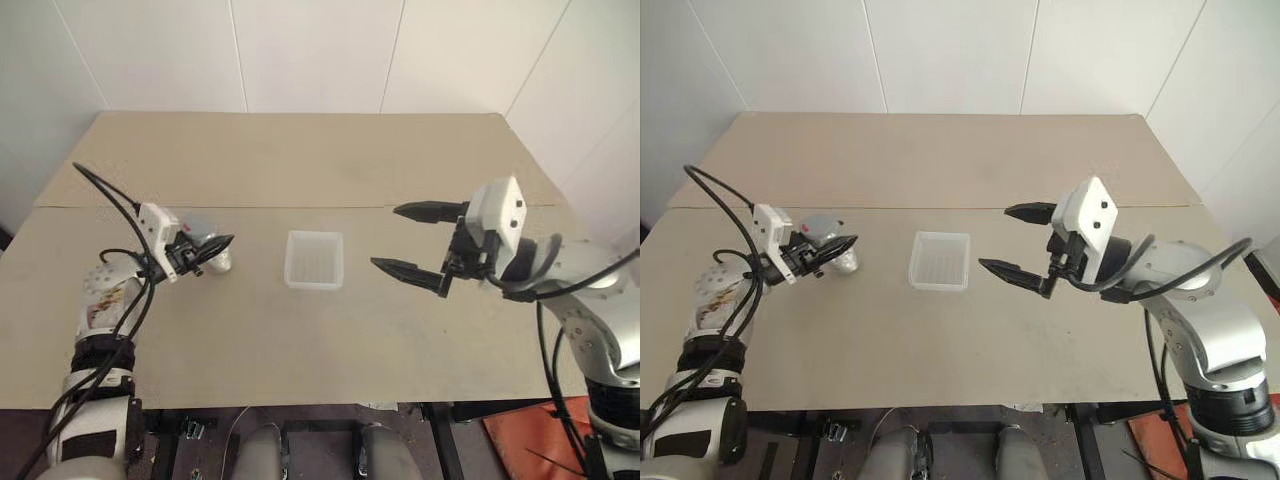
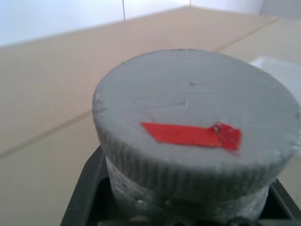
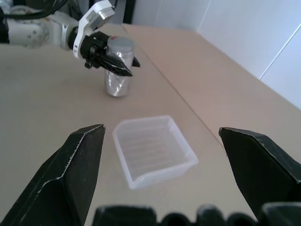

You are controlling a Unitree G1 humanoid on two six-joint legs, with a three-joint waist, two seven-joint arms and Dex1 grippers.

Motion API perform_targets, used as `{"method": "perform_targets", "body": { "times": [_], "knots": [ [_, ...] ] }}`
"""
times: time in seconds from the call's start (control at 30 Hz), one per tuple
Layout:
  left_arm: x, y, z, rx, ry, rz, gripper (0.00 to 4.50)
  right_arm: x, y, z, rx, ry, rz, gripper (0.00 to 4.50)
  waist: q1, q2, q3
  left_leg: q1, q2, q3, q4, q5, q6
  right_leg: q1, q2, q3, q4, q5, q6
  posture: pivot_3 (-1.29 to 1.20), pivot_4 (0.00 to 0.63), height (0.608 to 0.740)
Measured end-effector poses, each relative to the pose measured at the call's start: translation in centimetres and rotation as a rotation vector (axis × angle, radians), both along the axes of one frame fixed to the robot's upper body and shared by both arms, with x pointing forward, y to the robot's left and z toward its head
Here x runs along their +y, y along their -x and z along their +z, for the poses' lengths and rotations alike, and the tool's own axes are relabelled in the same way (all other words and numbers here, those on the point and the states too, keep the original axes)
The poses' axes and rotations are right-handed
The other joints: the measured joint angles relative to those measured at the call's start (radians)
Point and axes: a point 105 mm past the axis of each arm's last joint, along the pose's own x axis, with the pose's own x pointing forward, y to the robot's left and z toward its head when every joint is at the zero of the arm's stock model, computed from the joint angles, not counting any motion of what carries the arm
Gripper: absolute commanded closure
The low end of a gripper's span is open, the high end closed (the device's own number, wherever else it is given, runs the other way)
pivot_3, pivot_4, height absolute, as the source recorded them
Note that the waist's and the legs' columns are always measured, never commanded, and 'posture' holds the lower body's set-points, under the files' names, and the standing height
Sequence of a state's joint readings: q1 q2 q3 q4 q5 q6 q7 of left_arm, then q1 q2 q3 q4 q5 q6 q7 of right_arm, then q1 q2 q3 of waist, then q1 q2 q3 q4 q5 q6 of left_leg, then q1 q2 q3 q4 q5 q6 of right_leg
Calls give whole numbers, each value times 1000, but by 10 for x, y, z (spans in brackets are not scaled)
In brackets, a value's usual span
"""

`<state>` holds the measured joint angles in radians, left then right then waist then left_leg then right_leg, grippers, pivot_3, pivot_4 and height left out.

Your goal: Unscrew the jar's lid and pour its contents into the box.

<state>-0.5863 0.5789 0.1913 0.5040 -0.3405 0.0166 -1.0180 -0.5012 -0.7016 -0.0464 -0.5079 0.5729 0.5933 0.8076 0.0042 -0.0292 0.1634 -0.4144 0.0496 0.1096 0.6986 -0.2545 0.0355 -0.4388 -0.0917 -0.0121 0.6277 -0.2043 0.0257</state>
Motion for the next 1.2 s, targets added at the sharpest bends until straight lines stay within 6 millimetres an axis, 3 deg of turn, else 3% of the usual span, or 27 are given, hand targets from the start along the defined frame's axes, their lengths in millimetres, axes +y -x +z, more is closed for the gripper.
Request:
{"method": "perform_targets", "body": {
  "times": [0.07, 0.17, 0.27, 0.47, 0.77, 0.87, 1.0, 1.2],
  "knots": [
    [-27, 5, 25, -44, -15, -87, 2517, 23, 0, 7, -5, -36, 64, 0, -5, 0, 0, 0, 0, 0, 0, 0, 0, 0, 0, 0, 1, 0, 0, 0, 150, 740],
    [-52, 14, 45, -49, -26, -186, 2517, 51, -6, 12, 29, -65, 130, 0, -9, 0, 0, 0, 0, 0, 0, 0, 0, 0, 0, 1, 1, 0, 0, 0, 150, 740],
    [-80, 27, 50, -1, -29, -356, 2517, 80, -14, 19, 66, -72, 183, 0, -16, 0, 0, 0, 0, 0, 0, 0, 0, -1, 1, 0, 2, 0, 0, 0, 150, 740],
    [-107, 39, 55, 34, -105, -544, 2517, 107, -27, 28, 106, -84, 200, 0, -14, 0, 0, -1, 0, 0, 0, 0, 0, 0, 1, 0, 2, 0, 0, 0, 150, 740],
    [-112, 46, 64, -20, -141, -670, 2517, 114, -38, 23, 166, -61, 178, 0, -19, 0, 0, -1, 0, 0, -1, 0, 0, -1, 1, 0, 2, 0, 0, 0, 150, 740],
    [-112, 47, 62, -12, -143, -689, 2517, 118, -38, 23, 178, -69, 192, 611, -19, 0, 0, -1, 0, 0, -2, 0, 0, -1, 1, 0, 2, 0, 0, 0, 150, 740],
    [-110, 45, 63, -19, -146, -693, 2517, 121, -34, 23, 191, -75, 226, 1755, -19, 0, 0, -2, 0, 0, -2, 0, 0, -1, 1, 0, 2, 0, 0, 0, 150, 740],
    [-110, 46, 66, -18, -149, -718, 2517, 120, -31, 25, 196, -86, 251, 1754, -17, 0, 0, -2, 0, 0, -2, 0, 0, -1, 1, -1, 2, 0, 0, 0, 150, 740]
  ]
}}
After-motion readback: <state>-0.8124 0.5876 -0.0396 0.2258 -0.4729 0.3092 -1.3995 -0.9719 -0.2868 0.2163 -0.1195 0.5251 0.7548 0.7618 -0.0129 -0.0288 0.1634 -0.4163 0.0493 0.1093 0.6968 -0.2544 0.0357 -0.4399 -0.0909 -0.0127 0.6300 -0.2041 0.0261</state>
